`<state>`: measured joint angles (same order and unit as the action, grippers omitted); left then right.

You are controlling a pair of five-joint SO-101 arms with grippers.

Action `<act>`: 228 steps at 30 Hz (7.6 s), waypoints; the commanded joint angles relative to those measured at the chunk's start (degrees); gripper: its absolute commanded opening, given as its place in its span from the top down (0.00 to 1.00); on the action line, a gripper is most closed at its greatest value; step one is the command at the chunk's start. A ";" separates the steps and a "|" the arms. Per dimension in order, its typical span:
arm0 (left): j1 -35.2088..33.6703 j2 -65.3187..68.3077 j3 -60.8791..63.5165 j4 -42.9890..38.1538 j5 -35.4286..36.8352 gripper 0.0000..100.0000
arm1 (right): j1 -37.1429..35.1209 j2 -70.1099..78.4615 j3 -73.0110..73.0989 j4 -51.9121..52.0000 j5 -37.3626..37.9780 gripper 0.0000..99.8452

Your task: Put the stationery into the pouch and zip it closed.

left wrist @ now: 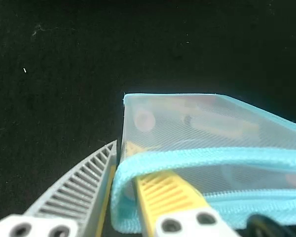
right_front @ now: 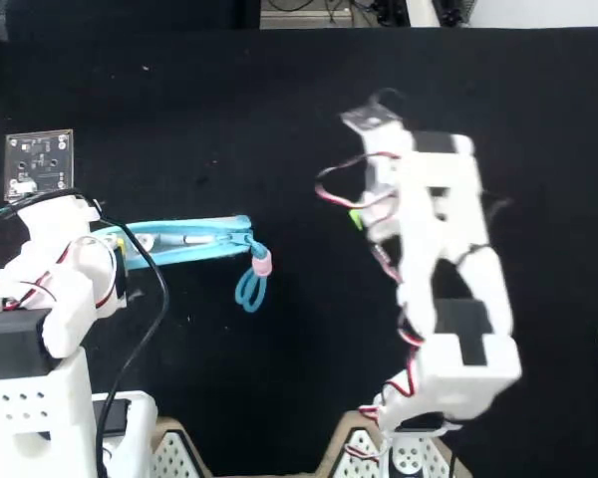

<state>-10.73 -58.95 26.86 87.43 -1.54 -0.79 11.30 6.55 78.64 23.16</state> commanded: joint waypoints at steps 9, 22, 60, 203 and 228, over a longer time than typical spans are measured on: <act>-0.75 0.18 0.04 -0.53 0.18 0.97 | -2.90 17.89 -15.69 -5.89 3.87 0.80; -0.75 0.18 0.04 -0.44 0.18 0.97 | 1.41 27.30 -29.32 6.51 7.74 0.99; -0.75 0.18 0.04 -0.53 0.18 0.97 | -44.75 -86.37 9.36 -26.46 -25.32 0.99; -0.75 0.18 0.04 -0.53 0.26 0.97 | -35.60 -79.25 37.93 -24.97 -9.23 0.99; -0.75 0.18 -5.05 -0.53 0.35 0.97 | -28.66 -81.98 41.27 -28.40 -9.67 0.99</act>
<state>-10.64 -58.77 25.89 87.52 -1.54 -31.12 -70.20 48.48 52.53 14.02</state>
